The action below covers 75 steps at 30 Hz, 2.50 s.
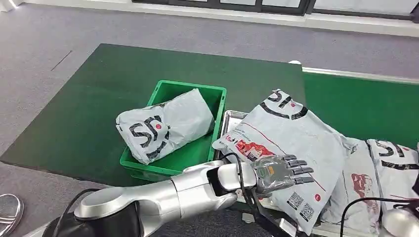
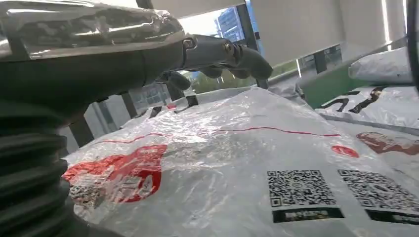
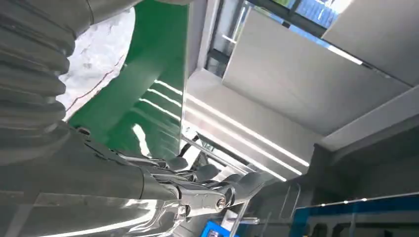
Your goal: Moved the parcel from conveyor to table for the left to box.
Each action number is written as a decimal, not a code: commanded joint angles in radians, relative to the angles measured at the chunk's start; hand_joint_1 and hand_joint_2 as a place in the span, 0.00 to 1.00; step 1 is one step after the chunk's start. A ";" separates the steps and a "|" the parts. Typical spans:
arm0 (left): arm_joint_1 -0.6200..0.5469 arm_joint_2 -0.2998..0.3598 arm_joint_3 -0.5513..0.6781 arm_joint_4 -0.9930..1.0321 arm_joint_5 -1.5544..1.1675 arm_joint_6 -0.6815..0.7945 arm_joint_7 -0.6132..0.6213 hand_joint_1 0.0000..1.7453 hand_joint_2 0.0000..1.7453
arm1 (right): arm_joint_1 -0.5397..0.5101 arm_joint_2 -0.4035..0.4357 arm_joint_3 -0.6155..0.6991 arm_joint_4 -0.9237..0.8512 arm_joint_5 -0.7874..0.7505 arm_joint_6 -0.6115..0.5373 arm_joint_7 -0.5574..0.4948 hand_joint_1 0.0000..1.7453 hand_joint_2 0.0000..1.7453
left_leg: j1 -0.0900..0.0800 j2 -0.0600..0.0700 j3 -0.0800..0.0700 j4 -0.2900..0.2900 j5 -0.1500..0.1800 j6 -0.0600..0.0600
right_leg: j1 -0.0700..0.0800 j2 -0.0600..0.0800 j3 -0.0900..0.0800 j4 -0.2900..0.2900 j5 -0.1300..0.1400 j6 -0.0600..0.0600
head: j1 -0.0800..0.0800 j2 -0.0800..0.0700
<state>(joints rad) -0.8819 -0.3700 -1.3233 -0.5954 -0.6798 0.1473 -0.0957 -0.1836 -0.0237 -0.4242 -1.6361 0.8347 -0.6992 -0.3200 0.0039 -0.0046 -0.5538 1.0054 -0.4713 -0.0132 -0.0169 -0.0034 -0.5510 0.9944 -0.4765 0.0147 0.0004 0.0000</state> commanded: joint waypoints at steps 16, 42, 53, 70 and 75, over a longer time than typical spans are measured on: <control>0.015 0.021 0.034 0.043 -0.026 0.046 -0.012 0.00 1.00 | -0.255 -0.049 0.236 0.114 -0.016 0.093 -0.024 0.00 1.00 | -0.001 0.008 -0.002 0.000 0.001 0.000 | -0.001 0.008 -0.005 0.001 0.003 -0.001 | 0.000 0.000; -0.047 0.021 0.048 0.093 0.035 0.036 -0.047 0.00 1.00 | -0.989 -0.170 0.577 0.732 -0.071 0.226 0.026 0.00 1.00 | -0.002 0.004 -0.013 0.003 0.011 0.002 | -0.002 0.003 -0.010 0.004 0.011 0.000 | 0.000 0.000; -0.058 0.021 -0.006 0.062 0.040 -0.018 0.036 0.00 1.00 | -1.140 -0.172 0.687 0.850 -0.065 0.244 0.062 0.00 1.00 | -0.003 0.004 -0.016 0.004 0.013 0.002 | -0.002 0.003 -0.013 0.006 0.012 0.000 | 0.000 0.000; -0.057 0.021 -0.066 0.097 -0.046 -0.074 0.145 0.00 1.00 | -1.159 -0.159 0.721 0.940 -0.090 0.210 0.048 0.00 1.00 | -0.002 0.001 -0.014 0.002 0.014 0.002 | -0.001 0.000 -0.010 0.003 0.013 0.000 | 0.000 0.000; -0.047 0.021 -0.077 0.071 -0.073 -0.113 0.178 0.00 1.00 | -1.161 -0.150 0.727 0.958 -0.079 0.196 0.060 0.00 1.00 | -0.002 0.002 -0.014 0.002 0.014 0.002 | -0.001 0.001 -0.010 0.002 0.014 0.000 | 0.000 0.000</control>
<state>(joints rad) -0.9020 -0.3685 -1.3119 -0.5299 -0.7237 0.0816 0.0477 -1.2757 -0.1900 0.2270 -0.7942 0.7488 -0.4895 -0.2674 0.0024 -0.0061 -0.5651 1.0072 -0.4585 -0.0108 -0.0180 -0.0054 -0.5572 0.9967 -0.4650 0.0159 0.0000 0.0000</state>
